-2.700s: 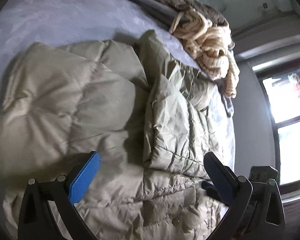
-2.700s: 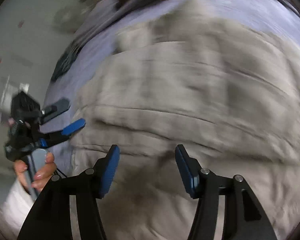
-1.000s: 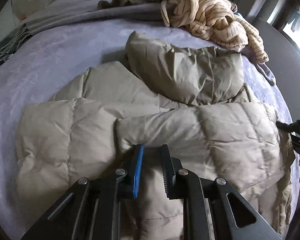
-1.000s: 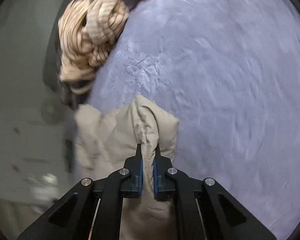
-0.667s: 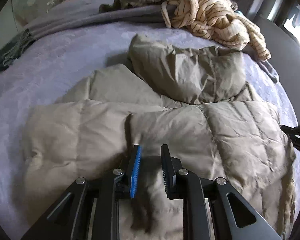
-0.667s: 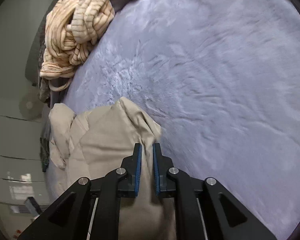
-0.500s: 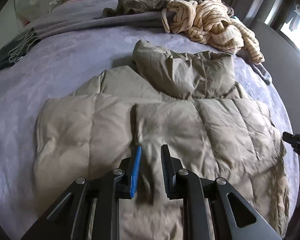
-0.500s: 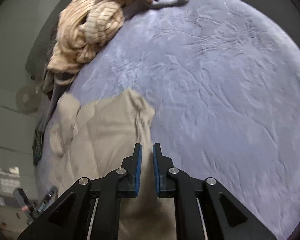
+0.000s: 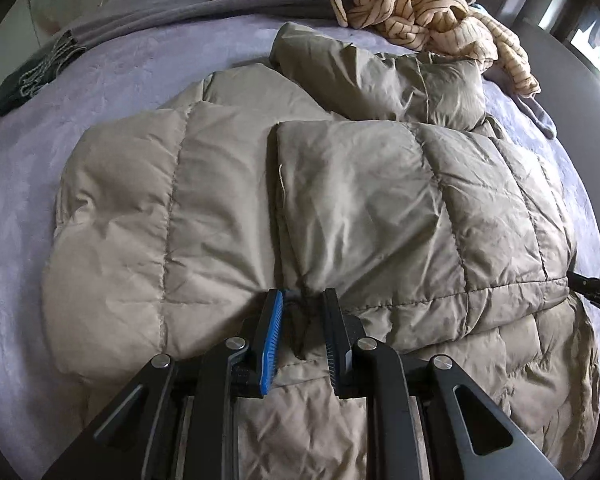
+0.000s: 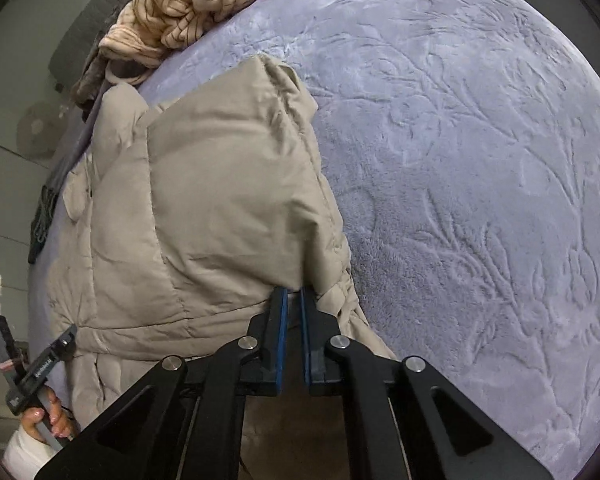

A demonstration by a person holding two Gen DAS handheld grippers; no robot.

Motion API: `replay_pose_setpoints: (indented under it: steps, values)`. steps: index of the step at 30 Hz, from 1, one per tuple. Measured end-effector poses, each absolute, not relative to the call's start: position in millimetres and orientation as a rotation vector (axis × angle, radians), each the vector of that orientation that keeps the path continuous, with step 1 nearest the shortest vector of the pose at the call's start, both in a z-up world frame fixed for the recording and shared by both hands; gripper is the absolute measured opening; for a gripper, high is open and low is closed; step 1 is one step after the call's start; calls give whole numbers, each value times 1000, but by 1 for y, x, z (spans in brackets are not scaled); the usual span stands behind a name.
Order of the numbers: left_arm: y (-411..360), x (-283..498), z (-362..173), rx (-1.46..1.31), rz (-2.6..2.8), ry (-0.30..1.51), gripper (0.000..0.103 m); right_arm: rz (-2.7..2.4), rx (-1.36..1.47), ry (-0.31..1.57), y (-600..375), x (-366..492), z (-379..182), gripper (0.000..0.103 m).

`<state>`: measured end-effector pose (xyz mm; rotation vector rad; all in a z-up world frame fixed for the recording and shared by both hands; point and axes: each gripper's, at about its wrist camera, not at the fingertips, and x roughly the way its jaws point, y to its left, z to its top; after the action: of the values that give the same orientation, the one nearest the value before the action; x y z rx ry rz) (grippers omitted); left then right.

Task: Fold large clothes
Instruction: 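Press the folded side flat with the left tool while the right tool releases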

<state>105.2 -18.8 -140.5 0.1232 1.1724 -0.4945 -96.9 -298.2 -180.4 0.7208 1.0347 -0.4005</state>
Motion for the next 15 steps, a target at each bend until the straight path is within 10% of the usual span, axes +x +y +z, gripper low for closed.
replay_pose_setpoints:
  steps: [15]
  values:
    - [-10,68,-98,161,-403,1256,22,-390,730,1123,-269,-126,-145,10]
